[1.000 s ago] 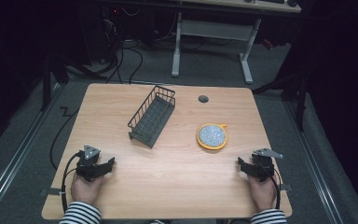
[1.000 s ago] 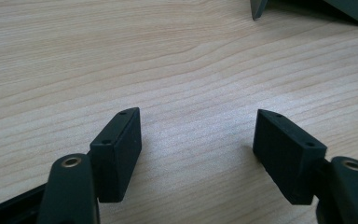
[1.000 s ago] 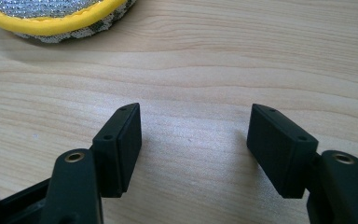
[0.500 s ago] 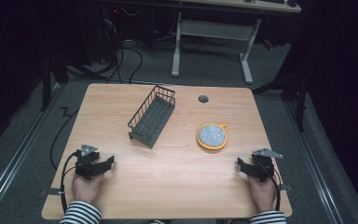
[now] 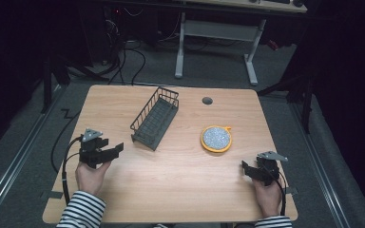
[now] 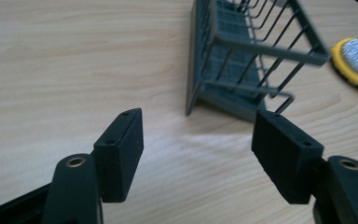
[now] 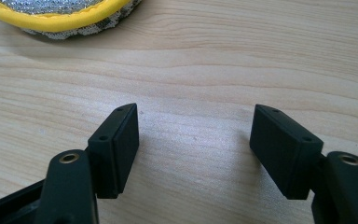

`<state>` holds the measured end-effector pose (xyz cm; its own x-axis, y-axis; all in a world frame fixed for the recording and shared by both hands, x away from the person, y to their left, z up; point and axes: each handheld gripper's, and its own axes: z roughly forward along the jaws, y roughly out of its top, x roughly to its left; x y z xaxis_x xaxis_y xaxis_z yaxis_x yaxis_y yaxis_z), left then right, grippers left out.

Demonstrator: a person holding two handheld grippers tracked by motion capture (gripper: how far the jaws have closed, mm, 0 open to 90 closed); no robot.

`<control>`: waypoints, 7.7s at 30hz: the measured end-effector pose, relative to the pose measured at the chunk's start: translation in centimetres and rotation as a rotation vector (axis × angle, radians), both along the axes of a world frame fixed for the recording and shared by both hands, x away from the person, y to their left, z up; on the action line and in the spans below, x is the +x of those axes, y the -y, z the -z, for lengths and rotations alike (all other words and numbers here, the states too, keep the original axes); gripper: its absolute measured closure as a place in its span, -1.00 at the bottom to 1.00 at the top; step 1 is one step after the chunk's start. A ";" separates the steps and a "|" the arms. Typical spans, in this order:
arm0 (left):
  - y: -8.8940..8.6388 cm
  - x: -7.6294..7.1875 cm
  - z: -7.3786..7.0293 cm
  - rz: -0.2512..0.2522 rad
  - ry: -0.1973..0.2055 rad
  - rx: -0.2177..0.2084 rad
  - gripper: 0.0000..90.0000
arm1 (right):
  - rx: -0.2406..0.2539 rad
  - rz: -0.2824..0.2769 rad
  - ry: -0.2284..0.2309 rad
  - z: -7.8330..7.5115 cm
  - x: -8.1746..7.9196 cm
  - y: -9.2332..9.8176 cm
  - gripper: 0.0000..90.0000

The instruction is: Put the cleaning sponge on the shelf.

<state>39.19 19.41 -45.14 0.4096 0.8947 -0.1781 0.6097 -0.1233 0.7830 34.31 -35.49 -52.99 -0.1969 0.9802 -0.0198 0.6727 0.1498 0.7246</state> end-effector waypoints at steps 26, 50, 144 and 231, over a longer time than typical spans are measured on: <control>6.0 8.7 -2.7 -0.027 -0.171 0.115 -0.11 | 0.004 -0.006 0.000 0.0 0.0 0.0 -0.28; 6.2 9.2 -1.9 0.002 -0.256 0.117 0.60 | 0.005 -0.008 0.000 0.0 0.0 0.0 -0.28; -1.6 0.6 0.8 0.148 -0.026 0.001 -0.09 | 0.001 -0.010 0.000 0.0 0.0 0.0 -0.28; -1.5 -0.6 8.5 -0.021 -0.008 0.184 -0.30 | 0.207 -0.092 -0.313 -2.9 13.9 -4.7 0.49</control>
<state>38.58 20.95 -53.67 0.3896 0.9209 -0.0138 0.6195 -0.2510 0.7438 48.25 -30.79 -50.08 -0.2497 0.9352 0.2512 0.8565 0.0922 0.5079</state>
